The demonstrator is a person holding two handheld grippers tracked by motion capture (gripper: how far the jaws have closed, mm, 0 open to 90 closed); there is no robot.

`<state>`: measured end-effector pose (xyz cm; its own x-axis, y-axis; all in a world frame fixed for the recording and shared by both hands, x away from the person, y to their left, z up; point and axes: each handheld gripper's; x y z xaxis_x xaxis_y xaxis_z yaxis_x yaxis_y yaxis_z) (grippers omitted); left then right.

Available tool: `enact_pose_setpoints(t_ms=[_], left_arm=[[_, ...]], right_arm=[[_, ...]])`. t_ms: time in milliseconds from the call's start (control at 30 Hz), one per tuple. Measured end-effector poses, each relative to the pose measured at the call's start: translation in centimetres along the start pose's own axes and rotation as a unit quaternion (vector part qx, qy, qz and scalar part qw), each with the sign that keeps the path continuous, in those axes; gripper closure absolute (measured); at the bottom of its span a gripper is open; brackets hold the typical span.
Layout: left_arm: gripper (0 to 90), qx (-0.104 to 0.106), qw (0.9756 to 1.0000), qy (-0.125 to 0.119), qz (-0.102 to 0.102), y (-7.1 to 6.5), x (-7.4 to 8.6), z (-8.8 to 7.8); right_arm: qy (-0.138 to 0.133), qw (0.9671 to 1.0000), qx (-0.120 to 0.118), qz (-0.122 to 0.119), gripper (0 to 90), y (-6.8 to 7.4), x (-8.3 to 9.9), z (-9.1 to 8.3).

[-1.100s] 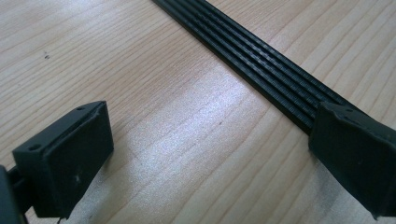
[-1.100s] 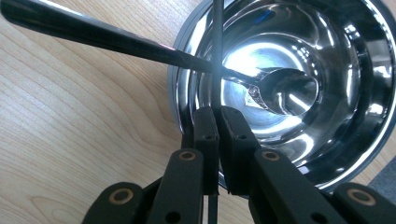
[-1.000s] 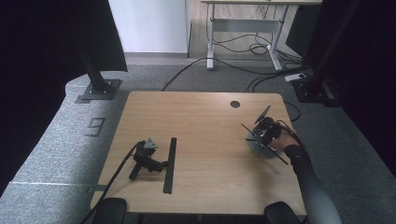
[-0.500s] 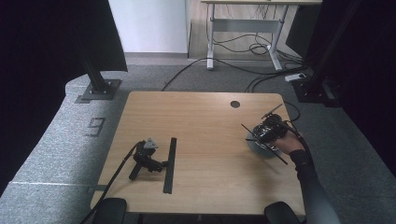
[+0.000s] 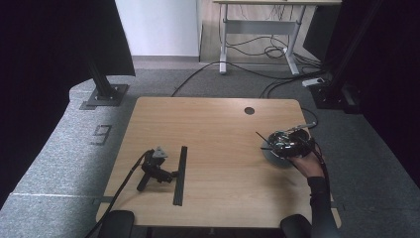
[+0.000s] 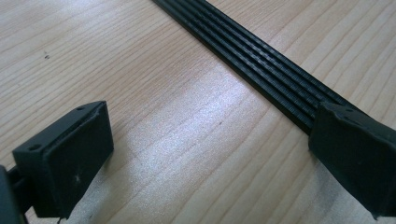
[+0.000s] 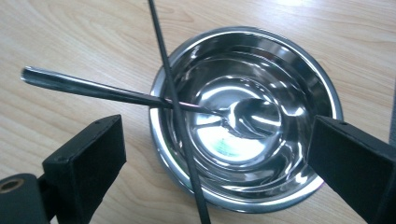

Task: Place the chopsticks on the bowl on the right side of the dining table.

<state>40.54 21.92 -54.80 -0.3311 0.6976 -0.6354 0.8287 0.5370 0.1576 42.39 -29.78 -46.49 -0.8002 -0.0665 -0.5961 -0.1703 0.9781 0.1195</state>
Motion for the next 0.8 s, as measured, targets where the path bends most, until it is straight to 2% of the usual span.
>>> enact_pose_setpoints(t_ms=[100, 267, 533, 700, 800], left_arm=[[0.0, 0.000, 1.0000, 0.001, 0.001, 0.0, 0.0, 0.0], [0.0, 0.000, 1.0000, 0.001, 0.001, 0.0, 0.0, 0.0], [0.0, 0.000, 1.0000, 0.001, 0.001, 0.0, 0.0, 0.0], [0.0, 0.000, 1.0000, 0.001, 0.001, 0.0, 0.0, 0.0], [0.0, 0.000, 1.0000, 0.001, 0.001, 0.0, 0.0, 0.0]], right_arm=[[-0.022, 0.9996, 0.002, 0.016, 4.0, -0.5, 0.6, 0.0], [-0.044, 0.9986, 0.010, 0.029, 4.4, -1.1, 1.6, 0.2], [-0.042, 0.9985, 0.014, 0.033, 4.5, -2.0, 2.4, 0.8], [-0.039, 0.9987, 0.025, 0.024, 5.7, -1.8, 2.5, 1.3], [-0.034, 0.9983, 0.035, 0.031, 5.6, -2.3, 2.7, 1.7]])
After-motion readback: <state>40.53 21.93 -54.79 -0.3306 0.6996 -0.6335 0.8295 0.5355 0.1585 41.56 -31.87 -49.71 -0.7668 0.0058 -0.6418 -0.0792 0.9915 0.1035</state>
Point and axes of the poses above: each handheld gripper's, and its own axes: z roughly forward along the jaws, x roughly out of its underside, y roughly to its left, and after that the axes turned 14 degrees about z, right-handed
